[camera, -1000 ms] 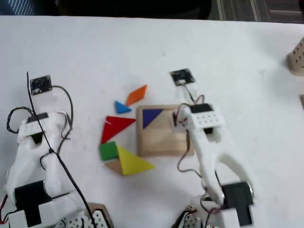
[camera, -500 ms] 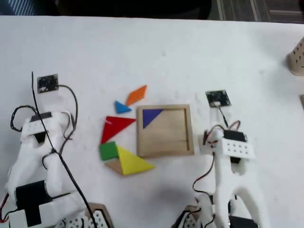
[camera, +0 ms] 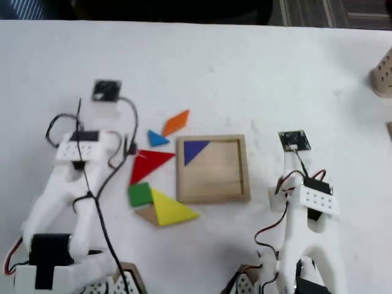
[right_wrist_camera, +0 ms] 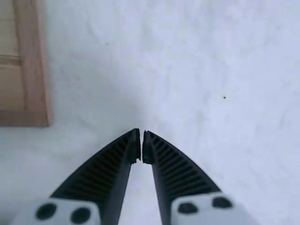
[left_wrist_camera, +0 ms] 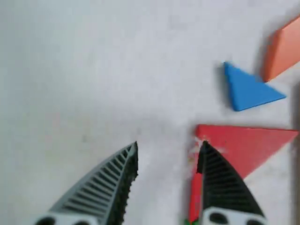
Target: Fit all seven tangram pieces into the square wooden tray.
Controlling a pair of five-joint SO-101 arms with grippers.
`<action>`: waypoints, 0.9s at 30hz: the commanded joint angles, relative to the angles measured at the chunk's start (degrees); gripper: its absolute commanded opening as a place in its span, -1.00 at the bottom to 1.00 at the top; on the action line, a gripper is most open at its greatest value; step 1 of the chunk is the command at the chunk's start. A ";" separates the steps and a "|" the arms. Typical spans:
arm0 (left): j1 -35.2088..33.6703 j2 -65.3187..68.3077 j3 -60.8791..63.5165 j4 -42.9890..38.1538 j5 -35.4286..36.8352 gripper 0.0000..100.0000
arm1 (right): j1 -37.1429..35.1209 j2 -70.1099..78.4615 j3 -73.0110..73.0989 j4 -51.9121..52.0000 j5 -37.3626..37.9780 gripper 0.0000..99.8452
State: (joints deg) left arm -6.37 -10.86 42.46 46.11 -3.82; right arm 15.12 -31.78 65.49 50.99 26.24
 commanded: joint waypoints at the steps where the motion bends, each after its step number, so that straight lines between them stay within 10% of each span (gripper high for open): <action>1: 6.99 -0.13 -12.66 5.98 -0.18 -0.54 | 0.57 -1.27 -0.26 -0.92 0.88 -0.96; 9: 16.22 13.58 -36.75 16.53 5.89 -0.51 | 0.57 -1.27 -0.26 -1.01 0.88 -0.96; 19: 16.92 34.95 -60.57 23.21 -25.67 -0.52 | 0.40 -1.71 0.88 -3.30 0.97 -0.96; 27: 16.48 44.88 -66.55 22.86 -36.13 -0.51 | -1.63 -1.27 0.97 -3.47 0.97 -0.96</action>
State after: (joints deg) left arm 10.51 32.04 -18.90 68.62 -36.18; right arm 14.15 -31.78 66.90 48.53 26.42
